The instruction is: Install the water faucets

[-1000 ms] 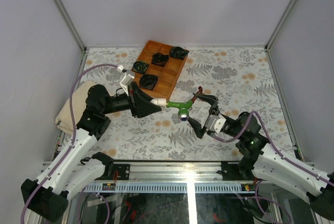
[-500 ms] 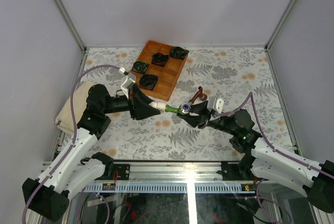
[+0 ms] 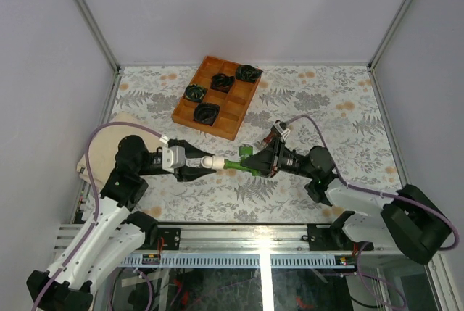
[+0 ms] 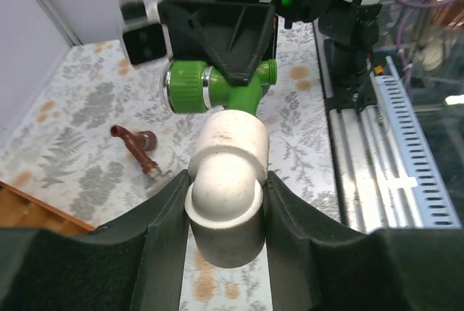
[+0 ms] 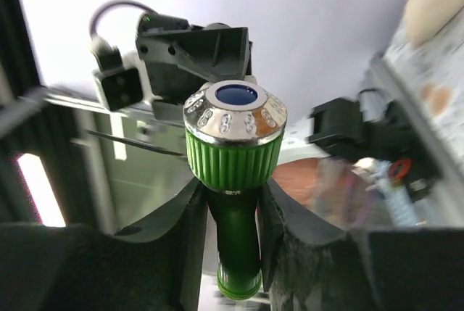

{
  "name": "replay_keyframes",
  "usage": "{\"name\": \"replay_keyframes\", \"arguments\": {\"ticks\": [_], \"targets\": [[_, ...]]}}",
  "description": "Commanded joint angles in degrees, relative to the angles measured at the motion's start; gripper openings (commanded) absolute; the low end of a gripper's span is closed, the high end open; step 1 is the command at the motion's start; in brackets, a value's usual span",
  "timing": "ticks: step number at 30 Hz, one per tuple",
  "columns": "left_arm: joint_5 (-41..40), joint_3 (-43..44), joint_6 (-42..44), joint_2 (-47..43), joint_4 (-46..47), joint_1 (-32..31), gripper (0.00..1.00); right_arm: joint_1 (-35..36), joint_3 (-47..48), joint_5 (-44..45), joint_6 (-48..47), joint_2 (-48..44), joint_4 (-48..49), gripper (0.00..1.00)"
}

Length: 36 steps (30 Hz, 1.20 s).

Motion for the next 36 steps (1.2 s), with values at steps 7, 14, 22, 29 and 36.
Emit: {"name": "replay_keyframes", "arguments": {"ticks": [7,14,22,29,36], "targets": [[-7.54,1.44,-7.09,-2.09,10.99,-0.68,0.00,-0.08,3.19,-3.32,4.44,-7.36,-3.41,0.73],[-8.55,2.90,-18.30,-1.83,13.43,-0.72,0.00,-0.10,8.43,19.96,-41.62,-27.91,-48.85,0.82],[-7.20,4.72,-31.84,0.60,16.10,-0.66,0.00,-0.08,1.52,14.12,-84.18,-38.78,-36.60,0.92],[-5.49,4.99,-32.54,2.06,15.72,-0.69,0.00,-0.09,5.41,5.70,-75.44,-27.54,-22.62,0.95],[-5.26,2.70,-31.82,4.67,20.11,-0.63,0.00,0.01,5.80,3.47,-52.00,-15.99,-6.12,0.89]]}}
